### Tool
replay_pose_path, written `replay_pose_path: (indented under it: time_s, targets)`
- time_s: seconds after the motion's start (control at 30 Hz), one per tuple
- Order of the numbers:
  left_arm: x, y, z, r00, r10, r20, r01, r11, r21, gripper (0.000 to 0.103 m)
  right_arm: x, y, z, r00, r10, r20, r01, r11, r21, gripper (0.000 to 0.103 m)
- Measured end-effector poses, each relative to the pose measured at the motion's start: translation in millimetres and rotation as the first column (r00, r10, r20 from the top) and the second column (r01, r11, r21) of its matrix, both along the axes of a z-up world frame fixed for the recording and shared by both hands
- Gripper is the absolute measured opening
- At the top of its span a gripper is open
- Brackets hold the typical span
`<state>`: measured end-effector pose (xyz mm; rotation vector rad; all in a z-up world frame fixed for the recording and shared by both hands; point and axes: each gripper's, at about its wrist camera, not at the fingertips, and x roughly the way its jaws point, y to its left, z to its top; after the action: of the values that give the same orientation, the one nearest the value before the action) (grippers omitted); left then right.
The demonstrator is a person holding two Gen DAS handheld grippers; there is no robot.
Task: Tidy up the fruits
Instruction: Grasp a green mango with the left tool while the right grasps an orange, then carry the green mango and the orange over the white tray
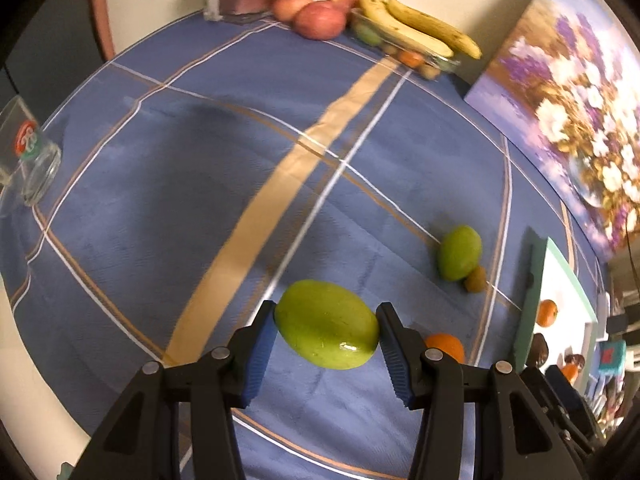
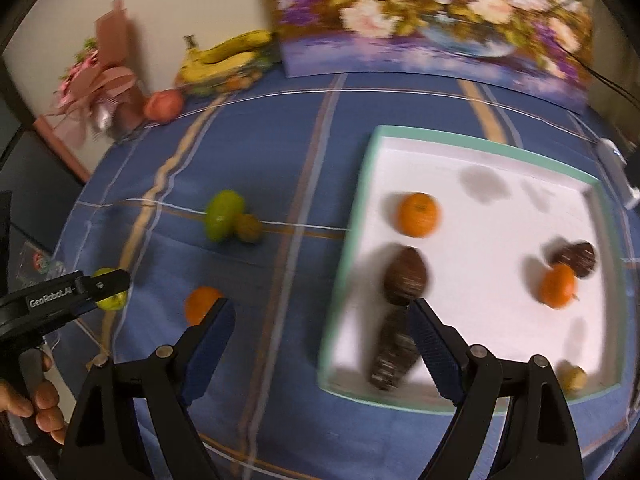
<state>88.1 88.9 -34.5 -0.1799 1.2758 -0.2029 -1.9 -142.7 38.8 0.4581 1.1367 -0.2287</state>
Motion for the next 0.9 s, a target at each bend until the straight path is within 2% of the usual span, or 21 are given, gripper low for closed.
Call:
replay_pose_path:
  time_s: [0.03, 0.1, 0.17, 0.23, 0.43, 0.77, 0.9]
  targets:
    - [1.5, 1.6, -2.0, 1.000, 0.007, -0.004, -0.007, 1.000, 0.002, 0.053, 3.5, 3.5, -0.5, 1.000, 0.010, 0.004, -0.010, 1.000, 0.005, 0.077]
    - [2.4, 5.1, -4.0, 1.000, 0.017, -0.012, -0.017, 1.000, 0.005, 0.053, 13.6, 13.7, -3.4, 0.999, 0.044, 0.014, -0.045, 0.999, 0.023, 0.066]
    - [1.7, 5.3, -5.5, 0.999, 0.026, -0.018, -0.026, 1.000, 0.009, 0.053, 21.9, 22.8, -6.2, 0.997, 0.074, 0.019, -0.075, 0.997, 0.033, 0.064]
    - [3.8, 7.0, -8.9, 0.999, 0.032, -0.025, -0.031, 0.999, 0.010, 0.053, 29.2, 31.7, -9.1, 0.995, 0.102, 0.023, -0.103, 0.994, 0.041, 0.057]
    - [5.9, 9.7, -15.6, 0.998, 0.045, -0.039, -0.044, 0.999, 0.011, 0.053, 47.6, 61.6, -17.9, 0.979, 0.203, 0.027, -0.204, 0.978, 0.047, 0.045]
    - [6.0, 8.2, -19.1, 0.999, 0.034, -0.040, -0.033, 0.999, 0.026, 0.053, 63.0, 84.6, -39.7, 0.960, 0.276, -0.040, -0.276, 0.961, 0.007, 0.043]
    - [6.4, 7.2, -19.9, 0.999, 0.033, -0.038, -0.032, 0.999, 0.030, 0.053, 63.2, 88.1, -41.8, 0.956, 0.291, -0.042, -0.291, 0.957, 0.004, 0.039]
